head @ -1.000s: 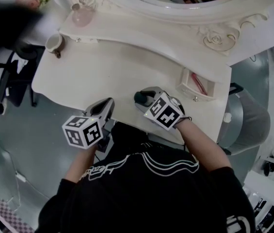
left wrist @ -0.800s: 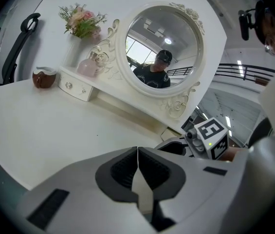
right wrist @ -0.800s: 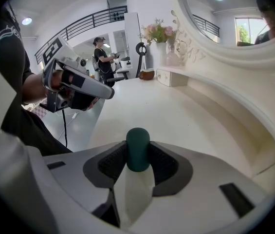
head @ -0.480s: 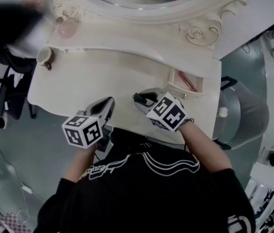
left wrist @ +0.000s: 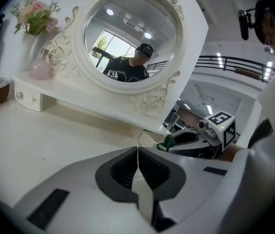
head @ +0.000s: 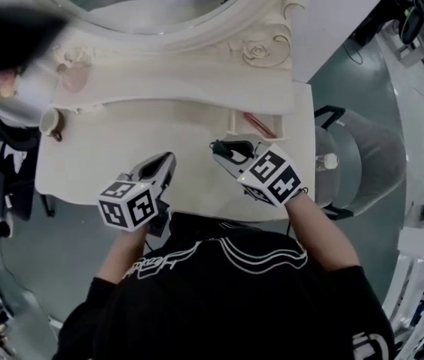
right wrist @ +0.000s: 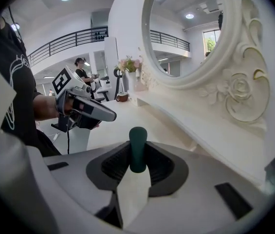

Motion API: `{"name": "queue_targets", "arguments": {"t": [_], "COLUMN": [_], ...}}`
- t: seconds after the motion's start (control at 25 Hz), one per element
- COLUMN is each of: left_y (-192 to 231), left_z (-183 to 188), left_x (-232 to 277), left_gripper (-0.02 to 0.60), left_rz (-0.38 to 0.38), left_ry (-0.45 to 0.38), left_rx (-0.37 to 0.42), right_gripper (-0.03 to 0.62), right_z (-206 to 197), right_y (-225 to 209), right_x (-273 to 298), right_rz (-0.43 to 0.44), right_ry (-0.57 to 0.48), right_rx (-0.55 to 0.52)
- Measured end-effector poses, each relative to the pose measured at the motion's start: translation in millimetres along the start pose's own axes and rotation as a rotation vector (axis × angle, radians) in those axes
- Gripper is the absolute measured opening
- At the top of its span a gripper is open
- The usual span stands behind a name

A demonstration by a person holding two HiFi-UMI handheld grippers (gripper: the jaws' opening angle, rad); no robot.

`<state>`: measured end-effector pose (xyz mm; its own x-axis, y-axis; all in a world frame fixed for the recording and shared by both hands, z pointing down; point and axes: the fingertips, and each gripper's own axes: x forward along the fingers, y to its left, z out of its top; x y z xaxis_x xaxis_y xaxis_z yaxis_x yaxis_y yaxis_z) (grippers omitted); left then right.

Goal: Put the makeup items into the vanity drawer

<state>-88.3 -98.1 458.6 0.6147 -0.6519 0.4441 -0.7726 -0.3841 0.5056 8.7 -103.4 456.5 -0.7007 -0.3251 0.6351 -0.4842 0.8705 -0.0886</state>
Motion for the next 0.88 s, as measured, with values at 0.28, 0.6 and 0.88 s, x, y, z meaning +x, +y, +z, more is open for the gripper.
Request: {"name": "queue_targets", "arguments": {"t": [0.28, 0.6, 0.88], "left_y": [-24.3, -30.0, -26.2], "left_z": [4.3, 10.6, 7.9], "left_x": [26.3, 36.5, 41.8], "left_gripper": [0.026, 0.026, 0.026], "left_rz": [-0.059, -0.070, -0.064], "left_ry": [0.029, 0.029, 0.043], "left_rx": [0.039, 0.052, 0.041], "right_gripper": [0.110, 0.110, 0.140], "right_z": [-9.6, -27.8, -49.5], "right_y": [-49.2, -97.5, -115.8], "right_x": [-43.5, -65.3, -56.9], "right_rz": [-0.173, -0.348, -0.384], "right_ry": [-0.038, -0.040, 0.007], "right_rx": [0.050, 0.091, 0.107]}}
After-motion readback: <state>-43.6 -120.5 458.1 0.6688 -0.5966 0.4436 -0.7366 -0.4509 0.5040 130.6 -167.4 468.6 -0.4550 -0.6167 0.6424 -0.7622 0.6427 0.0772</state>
